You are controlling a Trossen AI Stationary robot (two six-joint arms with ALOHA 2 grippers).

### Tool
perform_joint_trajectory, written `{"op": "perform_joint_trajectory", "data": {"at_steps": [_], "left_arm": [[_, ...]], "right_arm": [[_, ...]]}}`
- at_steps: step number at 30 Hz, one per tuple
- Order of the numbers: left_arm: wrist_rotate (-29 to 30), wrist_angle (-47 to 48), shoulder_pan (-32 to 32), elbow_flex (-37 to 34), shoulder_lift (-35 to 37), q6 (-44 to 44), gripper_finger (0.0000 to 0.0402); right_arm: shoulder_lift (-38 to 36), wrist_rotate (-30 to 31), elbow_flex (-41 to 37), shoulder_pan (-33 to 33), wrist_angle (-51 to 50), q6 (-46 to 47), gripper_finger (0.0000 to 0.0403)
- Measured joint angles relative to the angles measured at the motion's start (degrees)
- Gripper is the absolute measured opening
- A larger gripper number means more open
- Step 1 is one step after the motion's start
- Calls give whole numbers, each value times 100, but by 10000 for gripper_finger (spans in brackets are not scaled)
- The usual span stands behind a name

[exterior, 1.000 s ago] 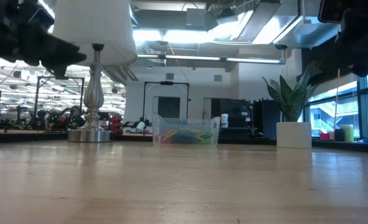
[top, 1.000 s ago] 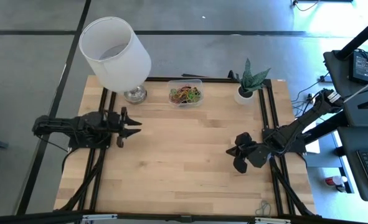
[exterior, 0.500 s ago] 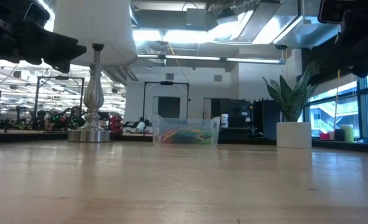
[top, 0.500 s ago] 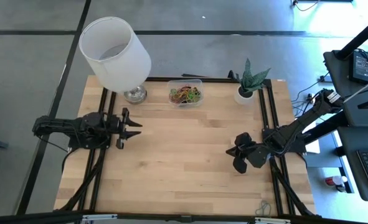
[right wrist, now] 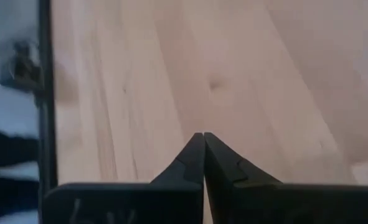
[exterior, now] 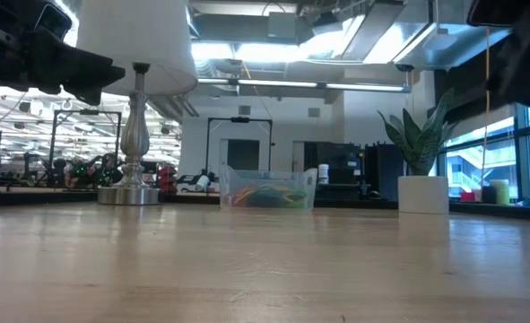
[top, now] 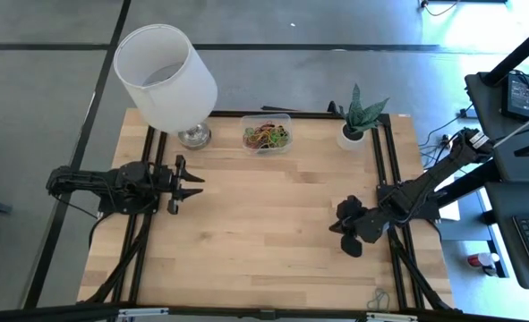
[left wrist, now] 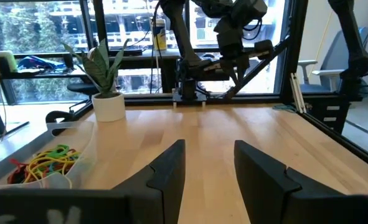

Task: Pick and place rubber bands into bin
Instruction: Put the blue rubber band into the transparent bin

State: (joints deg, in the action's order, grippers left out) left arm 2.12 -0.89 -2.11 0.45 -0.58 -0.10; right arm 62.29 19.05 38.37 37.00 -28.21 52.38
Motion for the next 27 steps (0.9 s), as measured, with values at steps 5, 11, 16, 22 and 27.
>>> {"op": "perform_joint_trajectory", "data": {"at_steps": [5, 11, 16, 22, 27], "left_arm": [[-1, -2, 0, 0, -2, -8, 131], [-1, -4, 0, 0, -4, -15, 131], [-1, -7, 0, 0, -4, -15, 131], [-3, -7, 0, 0, -4, -15, 131], [-3, -8, 0, 0, -4, -15, 131]], "right_arm": [[562, -512, 806, -3, -1162, -226, 2], [1696, -801, 2258, 236, -2719, -942, 1], [2418, -1185, 3110, 642, -3447, -1025, 2], [2787, -1737, 3254, 1407, -3477, -78, 3], [2978, -2274, 3163, 2022, -3479, 900, 23]]}}
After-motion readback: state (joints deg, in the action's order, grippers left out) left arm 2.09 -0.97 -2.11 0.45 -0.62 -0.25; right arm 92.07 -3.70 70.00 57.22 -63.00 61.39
